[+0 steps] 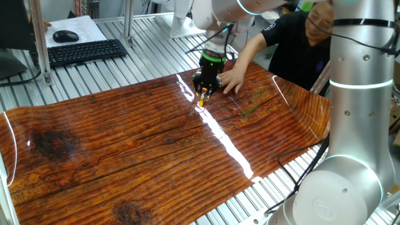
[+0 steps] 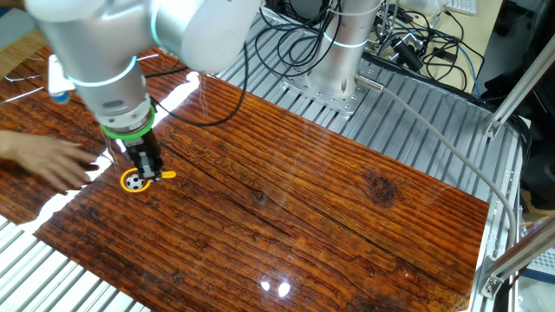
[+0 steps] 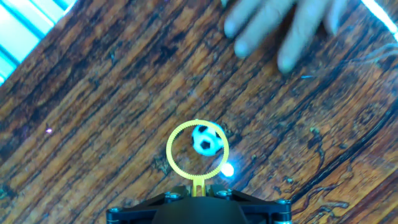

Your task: Attach the bubble ring to the ball

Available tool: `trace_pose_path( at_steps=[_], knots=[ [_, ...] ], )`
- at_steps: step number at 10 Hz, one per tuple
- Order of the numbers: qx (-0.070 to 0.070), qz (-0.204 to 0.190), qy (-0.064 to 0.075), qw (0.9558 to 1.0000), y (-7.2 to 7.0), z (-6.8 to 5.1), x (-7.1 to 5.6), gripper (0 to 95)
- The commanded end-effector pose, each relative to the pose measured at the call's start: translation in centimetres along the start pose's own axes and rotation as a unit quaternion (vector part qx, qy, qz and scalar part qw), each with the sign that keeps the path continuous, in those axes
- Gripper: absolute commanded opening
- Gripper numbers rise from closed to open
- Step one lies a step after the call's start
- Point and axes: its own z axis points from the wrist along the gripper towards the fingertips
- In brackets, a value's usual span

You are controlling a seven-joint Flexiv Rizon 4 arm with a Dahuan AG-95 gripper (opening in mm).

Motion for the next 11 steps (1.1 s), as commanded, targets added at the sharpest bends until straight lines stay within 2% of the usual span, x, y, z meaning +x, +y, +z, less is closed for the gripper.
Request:
trace_pose_path(
  at_steps=[1,4,9,10,11],
  knots=[
    [0.019,-0.002,-0.003,0.9998,-0.2,0.0,-0.1,0.0],
    [0.016,-0.004,-0.003,0.9999,-0.9,0.2,-0.6,0.0],
    [0.016,-0.004,-0.006,0.9998,-1.3,0.4,-0.7,0.0],
    [0.016,-0.005,-0.007,0.9998,-1.4,0.4,-0.8,19.0],
    [0.016,-0.005,-0.007,0.9998,-1.4,0.4,-0.8,19.0]
  ],
)
